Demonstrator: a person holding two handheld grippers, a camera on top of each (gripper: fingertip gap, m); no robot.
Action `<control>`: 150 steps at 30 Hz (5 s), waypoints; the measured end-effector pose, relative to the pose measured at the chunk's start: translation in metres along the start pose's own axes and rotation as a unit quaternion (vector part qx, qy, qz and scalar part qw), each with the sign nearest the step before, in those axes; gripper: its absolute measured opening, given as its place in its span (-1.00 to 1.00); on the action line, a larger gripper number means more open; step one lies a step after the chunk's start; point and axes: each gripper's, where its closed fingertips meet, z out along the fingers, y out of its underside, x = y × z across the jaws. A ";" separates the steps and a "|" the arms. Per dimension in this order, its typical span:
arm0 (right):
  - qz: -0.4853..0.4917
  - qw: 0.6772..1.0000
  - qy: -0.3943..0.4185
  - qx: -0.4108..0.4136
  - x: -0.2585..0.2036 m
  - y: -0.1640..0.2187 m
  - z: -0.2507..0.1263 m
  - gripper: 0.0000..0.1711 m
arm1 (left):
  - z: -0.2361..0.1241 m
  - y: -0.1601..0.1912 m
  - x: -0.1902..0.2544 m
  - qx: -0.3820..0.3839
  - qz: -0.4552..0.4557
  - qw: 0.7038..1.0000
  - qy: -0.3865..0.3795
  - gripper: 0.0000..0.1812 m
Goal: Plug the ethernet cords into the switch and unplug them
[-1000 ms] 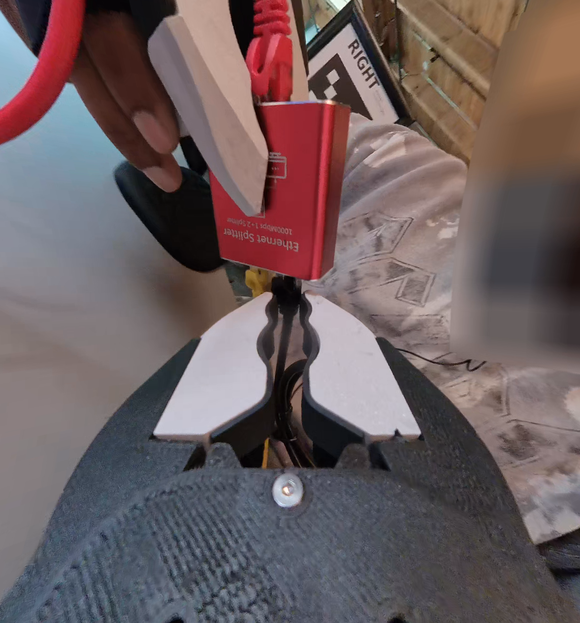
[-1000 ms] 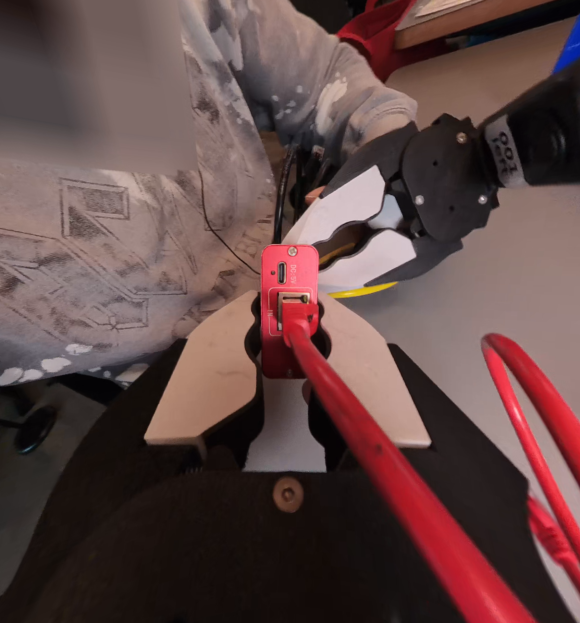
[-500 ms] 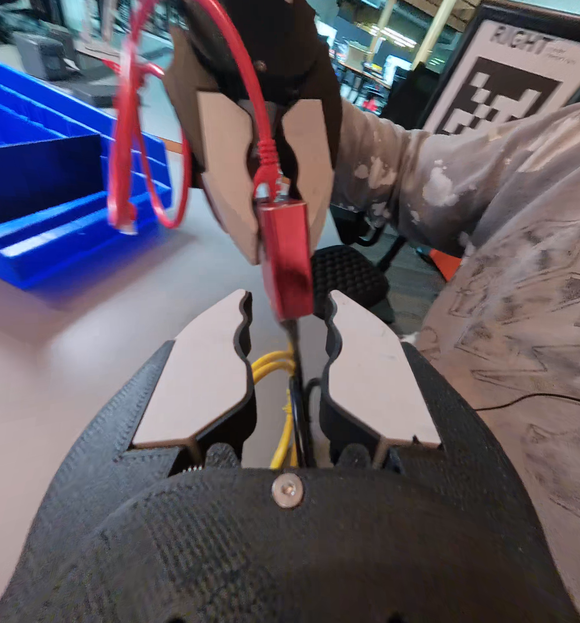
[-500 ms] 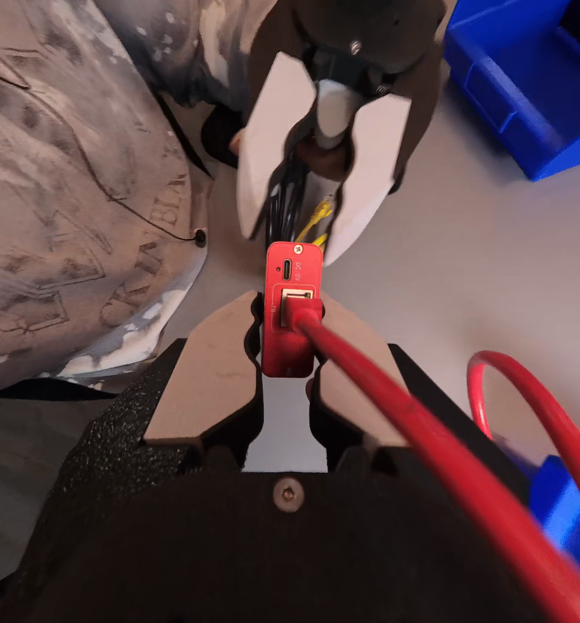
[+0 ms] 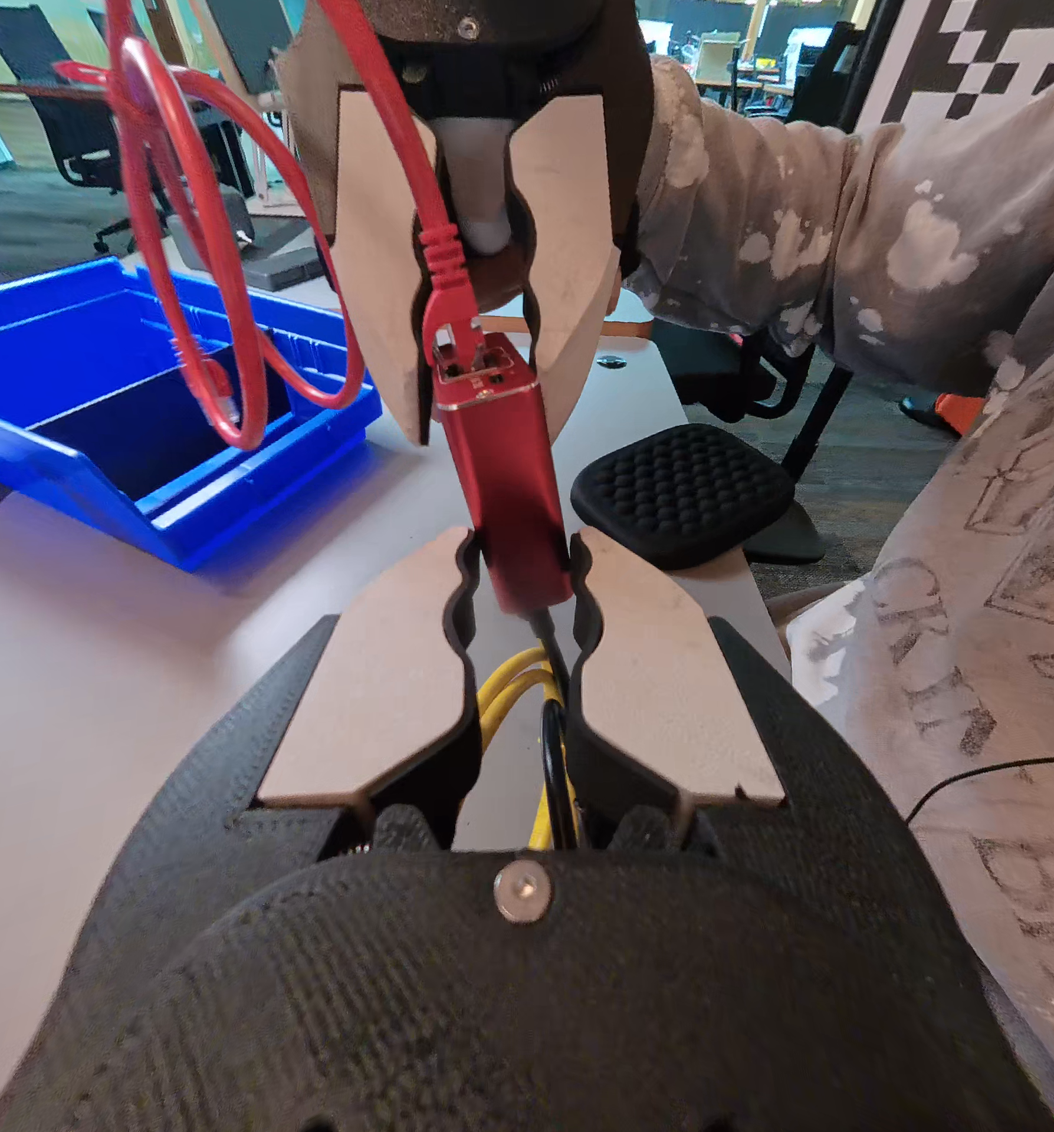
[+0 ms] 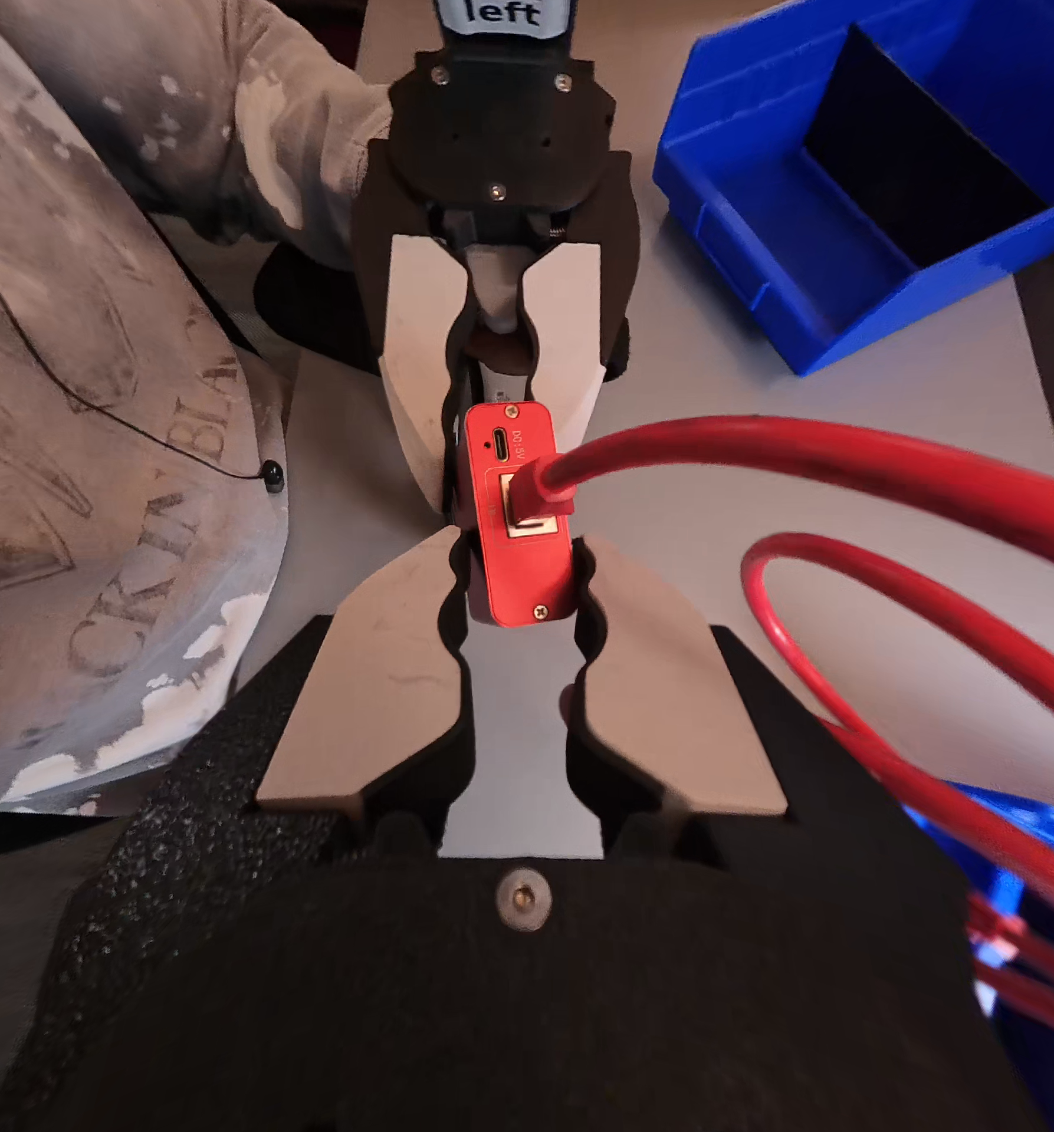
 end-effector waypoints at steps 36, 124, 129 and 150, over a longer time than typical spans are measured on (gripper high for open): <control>0.289 0.935 0.173 -0.109 0.301 0.178 -0.112 -0.68 | -0.065 0.038 -0.098 -0.005 -0.062 0.974 -0.219 -0.54; 0.105 0.895 0.430 0.058 0.009 0.127 -0.066 -0.61 | -0.015 0.080 -0.118 -0.212 0.100 0.956 -0.176 -0.60; 0.260 0.787 0.545 0.128 0.026 0.188 -0.121 -0.38 | 0.030 0.067 -0.072 -0.098 -0.049 0.987 -0.118 -0.47; 0.316 0.732 0.589 0.135 0.053 0.198 -0.139 -0.82 | 0.079 0.036 -0.111 -0.029 -0.097 0.923 -0.371 -0.77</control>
